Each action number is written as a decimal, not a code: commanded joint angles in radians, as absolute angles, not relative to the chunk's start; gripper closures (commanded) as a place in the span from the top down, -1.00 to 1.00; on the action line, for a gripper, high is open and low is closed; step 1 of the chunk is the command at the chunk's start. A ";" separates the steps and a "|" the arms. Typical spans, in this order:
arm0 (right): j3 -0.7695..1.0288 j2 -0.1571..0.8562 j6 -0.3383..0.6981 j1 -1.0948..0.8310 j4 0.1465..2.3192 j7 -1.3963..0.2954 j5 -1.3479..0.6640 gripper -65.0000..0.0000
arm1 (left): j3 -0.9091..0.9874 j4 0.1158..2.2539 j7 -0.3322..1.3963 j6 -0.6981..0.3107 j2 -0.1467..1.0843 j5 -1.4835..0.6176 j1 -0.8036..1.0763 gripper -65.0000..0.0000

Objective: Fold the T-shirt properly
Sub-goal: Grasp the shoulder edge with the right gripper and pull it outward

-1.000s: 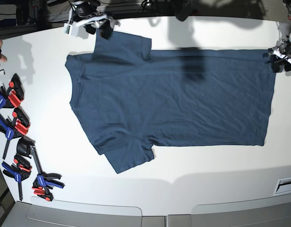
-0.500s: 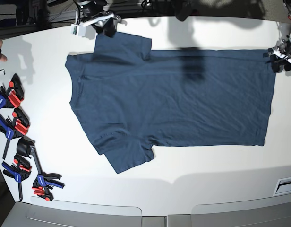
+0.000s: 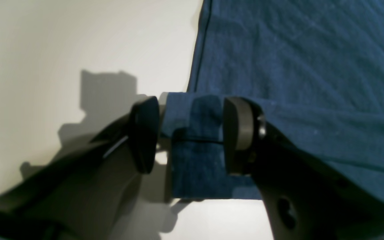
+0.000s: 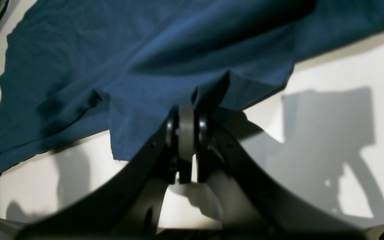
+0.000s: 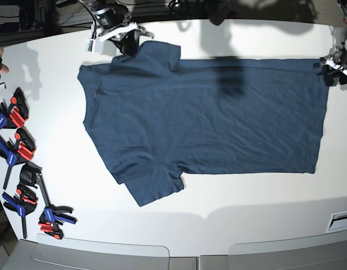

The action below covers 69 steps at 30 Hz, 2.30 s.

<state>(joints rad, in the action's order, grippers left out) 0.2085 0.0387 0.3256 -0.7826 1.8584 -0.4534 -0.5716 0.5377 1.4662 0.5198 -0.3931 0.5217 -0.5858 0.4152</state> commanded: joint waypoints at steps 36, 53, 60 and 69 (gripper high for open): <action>0.208 0.042 0.411 -0.222 1.858 -0.432 -0.392 -0.13 | 0.548 1.481 0.500 -0.396 0.544 -0.595 0.415 -0.13; 0.332 0.053 0.411 -0.357 1.846 -0.526 -0.292 -1.00 | 0.545 1.557 0.500 -0.513 0.542 -0.591 0.413 -1.00; 0.332 0.112 0.410 -0.366 1.666 -0.505 -0.261 -1.00 | 0.448 1.425 0.492 -0.513 0.541 -0.591 0.413 -1.00; 0.332 0.117 0.411 -0.439 1.567 -0.528 -0.269 -1.00 | 0.444 1.383 0.651 -0.513 0.541 -0.592 0.417 -1.00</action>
